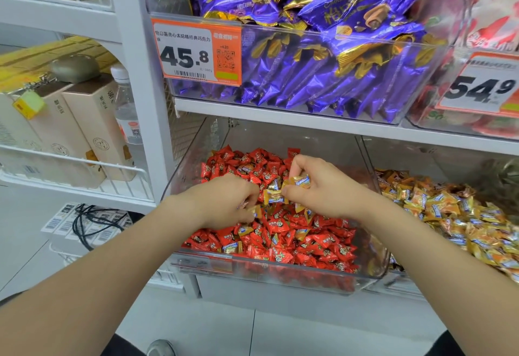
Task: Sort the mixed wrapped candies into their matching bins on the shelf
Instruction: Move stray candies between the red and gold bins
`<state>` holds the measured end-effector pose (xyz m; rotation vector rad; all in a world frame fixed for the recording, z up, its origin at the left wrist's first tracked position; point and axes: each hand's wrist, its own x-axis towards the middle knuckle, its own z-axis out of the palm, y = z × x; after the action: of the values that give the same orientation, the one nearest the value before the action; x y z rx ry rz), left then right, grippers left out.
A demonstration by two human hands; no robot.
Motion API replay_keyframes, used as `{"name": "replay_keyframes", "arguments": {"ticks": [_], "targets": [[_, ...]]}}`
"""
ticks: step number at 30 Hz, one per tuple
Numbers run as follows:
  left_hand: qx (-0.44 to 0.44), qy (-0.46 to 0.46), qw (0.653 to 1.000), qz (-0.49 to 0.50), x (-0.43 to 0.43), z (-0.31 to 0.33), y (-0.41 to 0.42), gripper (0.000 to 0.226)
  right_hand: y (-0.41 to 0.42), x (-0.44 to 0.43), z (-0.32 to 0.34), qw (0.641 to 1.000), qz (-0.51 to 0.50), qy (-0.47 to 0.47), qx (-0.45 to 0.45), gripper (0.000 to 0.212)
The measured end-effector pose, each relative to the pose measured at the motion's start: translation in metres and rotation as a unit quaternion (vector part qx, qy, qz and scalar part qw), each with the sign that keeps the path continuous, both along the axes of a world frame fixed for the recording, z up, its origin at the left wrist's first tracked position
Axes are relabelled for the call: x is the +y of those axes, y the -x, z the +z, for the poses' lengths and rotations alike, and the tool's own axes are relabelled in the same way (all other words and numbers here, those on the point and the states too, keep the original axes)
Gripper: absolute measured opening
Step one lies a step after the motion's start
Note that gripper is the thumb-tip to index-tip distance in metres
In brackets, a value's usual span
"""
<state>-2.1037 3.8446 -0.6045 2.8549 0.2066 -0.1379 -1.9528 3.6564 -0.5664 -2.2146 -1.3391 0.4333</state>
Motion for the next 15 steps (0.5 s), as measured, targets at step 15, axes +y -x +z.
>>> {"name": "replay_keyframes", "arguments": {"ticks": [15], "targets": [[-0.198,0.347,0.915,0.055,-0.119,0.054,-0.012,0.019,0.006,-0.12,0.045,0.884,-0.229,-0.191,0.361,0.013]]}}
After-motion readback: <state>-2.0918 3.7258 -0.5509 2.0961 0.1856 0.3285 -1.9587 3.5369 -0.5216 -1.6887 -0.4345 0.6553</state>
